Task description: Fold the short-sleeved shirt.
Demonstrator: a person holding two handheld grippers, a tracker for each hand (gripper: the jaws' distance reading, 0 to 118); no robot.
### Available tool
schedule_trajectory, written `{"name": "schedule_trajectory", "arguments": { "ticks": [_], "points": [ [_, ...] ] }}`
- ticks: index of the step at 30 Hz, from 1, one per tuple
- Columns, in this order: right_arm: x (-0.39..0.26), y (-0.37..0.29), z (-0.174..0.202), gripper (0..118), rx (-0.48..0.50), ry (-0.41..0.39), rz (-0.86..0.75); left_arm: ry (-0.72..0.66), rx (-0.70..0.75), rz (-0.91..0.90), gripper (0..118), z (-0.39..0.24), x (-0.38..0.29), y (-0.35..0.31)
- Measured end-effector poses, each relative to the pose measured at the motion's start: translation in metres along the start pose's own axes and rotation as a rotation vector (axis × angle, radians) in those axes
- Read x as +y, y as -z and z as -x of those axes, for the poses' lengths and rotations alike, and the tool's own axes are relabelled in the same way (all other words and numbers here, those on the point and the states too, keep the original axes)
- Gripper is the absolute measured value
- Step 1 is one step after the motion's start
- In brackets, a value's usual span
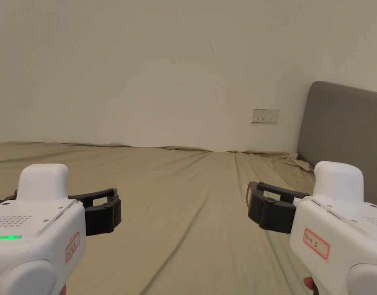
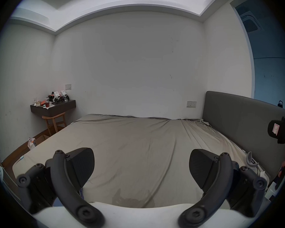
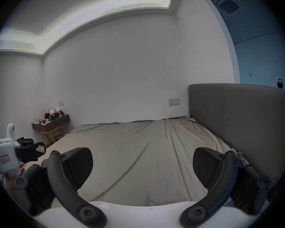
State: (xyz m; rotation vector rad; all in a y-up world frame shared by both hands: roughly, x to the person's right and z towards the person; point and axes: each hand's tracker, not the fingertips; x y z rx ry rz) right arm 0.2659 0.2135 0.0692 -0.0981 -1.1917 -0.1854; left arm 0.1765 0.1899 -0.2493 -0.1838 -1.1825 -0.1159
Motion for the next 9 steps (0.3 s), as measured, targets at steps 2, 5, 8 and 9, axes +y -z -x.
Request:
{"name": "schedule_trajectory", "arguments": {
  "ticks": [2, 5, 8, 9],
  "points": [
    [-0.0004, 0.0029, 0.0031, 118, 0.012, -0.024, 0.009, 0.004, -0.001, 0.001, 118, -0.0019, -0.0004, 0.0001],
    [-0.0034, 0.0054, 0.0024, 118, 0.051, -0.020, 0.012, 0.001, -0.009, -0.001, 118, -0.0030, 0.0005, 0.0001],
    [-0.0060, 0.0058, -0.0022, 118, 0.090, 0.010, -0.001, 0.004, -0.010, -0.007, 118, -0.0038, 0.0030, -0.0007],
    [-0.0058, 0.0054, -0.0023, 118, 0.100, 0.019, 0.003, 0.005, -0.009, -0.008, 118, -0.0039, 0.0040, -0.0011]
  ]
}}
